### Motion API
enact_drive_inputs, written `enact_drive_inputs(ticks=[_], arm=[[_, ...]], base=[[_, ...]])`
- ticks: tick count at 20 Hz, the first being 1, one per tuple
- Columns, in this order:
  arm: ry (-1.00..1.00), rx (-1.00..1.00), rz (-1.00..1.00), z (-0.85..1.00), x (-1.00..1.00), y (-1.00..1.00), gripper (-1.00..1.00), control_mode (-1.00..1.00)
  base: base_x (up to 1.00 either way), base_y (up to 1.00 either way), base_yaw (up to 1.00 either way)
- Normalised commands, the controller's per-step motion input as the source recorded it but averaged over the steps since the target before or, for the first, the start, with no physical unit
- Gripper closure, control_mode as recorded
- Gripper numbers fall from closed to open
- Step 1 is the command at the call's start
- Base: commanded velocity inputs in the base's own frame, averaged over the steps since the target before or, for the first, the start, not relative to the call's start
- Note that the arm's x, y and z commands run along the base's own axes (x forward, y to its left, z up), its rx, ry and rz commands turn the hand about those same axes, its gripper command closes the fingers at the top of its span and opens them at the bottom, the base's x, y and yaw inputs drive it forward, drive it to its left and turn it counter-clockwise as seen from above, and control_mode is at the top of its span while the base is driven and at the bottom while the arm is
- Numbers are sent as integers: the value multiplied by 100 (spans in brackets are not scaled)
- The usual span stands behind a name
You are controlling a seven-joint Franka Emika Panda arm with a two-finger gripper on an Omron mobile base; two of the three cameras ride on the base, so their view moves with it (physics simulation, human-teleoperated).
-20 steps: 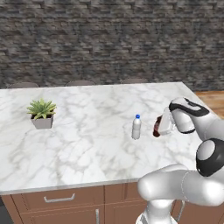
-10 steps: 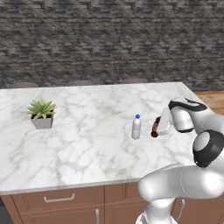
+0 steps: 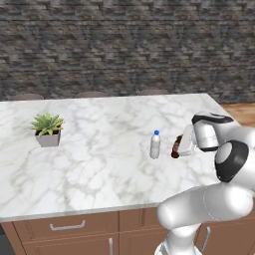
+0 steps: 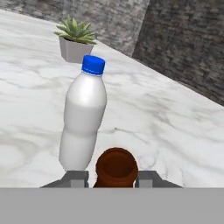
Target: Move the drinks to the dining counter.
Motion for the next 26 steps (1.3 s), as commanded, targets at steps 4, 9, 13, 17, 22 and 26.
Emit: enact_drive_inputs(ticks=[4,9,13,17,22,26], arm=[[0,0,0,-14,2,-4,100,-100],[-1,0,0,-15,2,-4,100,-100],[-2,0,0,-17,0,0,100,-100],[-2,0,0,-11,0,0,-100,-100],[-1,0,0,-2,0,2,-100,-100],[-2,0,0,0,0,9,-100,-100]], base=[[0,0,0],[0,0,0],[0,0,0],[0,0,0],[0,0,0],[0,0,0]])
